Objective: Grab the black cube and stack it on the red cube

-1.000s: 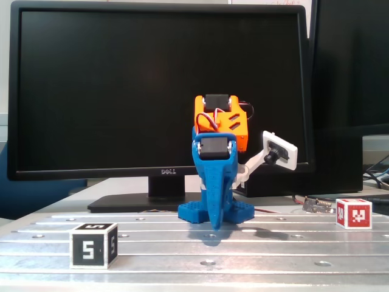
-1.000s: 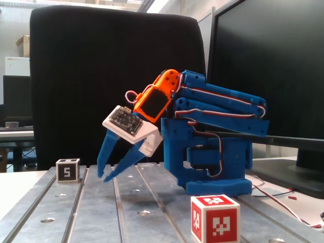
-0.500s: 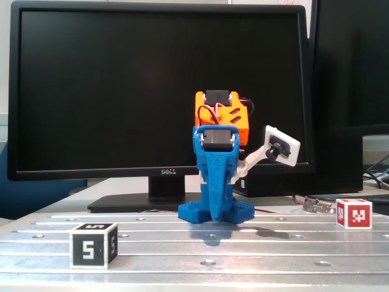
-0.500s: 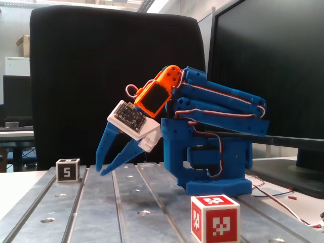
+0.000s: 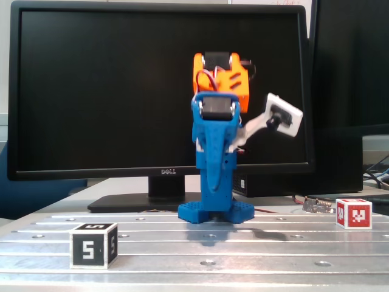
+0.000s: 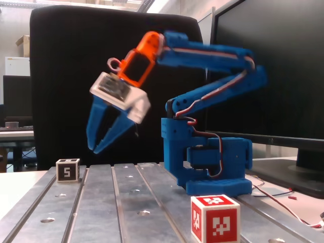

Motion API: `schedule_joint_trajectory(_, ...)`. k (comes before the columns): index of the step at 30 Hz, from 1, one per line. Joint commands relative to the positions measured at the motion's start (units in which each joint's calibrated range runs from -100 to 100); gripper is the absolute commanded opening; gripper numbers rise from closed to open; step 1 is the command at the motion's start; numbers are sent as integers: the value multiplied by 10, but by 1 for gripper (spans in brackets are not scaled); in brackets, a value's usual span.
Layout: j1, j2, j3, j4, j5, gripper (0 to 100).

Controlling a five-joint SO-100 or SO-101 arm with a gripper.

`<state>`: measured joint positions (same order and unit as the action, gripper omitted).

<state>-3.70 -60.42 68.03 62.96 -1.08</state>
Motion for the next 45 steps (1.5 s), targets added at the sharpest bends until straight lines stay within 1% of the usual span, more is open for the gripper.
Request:
schedule_joint_trajectory(1,16,110,-109,1,2,1)
schedule_joint_trajectory(8,54,269,-243,4,2,1)
schedule_joint_trajectory(14,60,323,-260,-5,2,1)
schedule_joint_trajectory(19,60,356,-292,22,3,1)
schedule_joint_trajectory(20,60,369,-302,31,7,1)
schedule_joint_trajectory(23,61,410,-342,71,47,1)
schedule_joint_trajectory(28,88,481,-432,115,62,1)
schedule_joint_trajectory(32,118,534,-493,151,99,1)
schedule_joint_trajectory(38,164,594,-563,168,128,1)
schedule_joint_trajectory(42,187,633,-599,180,160,1)
schedule_joint_trajectory(45,201,660,-628,180,164,1)
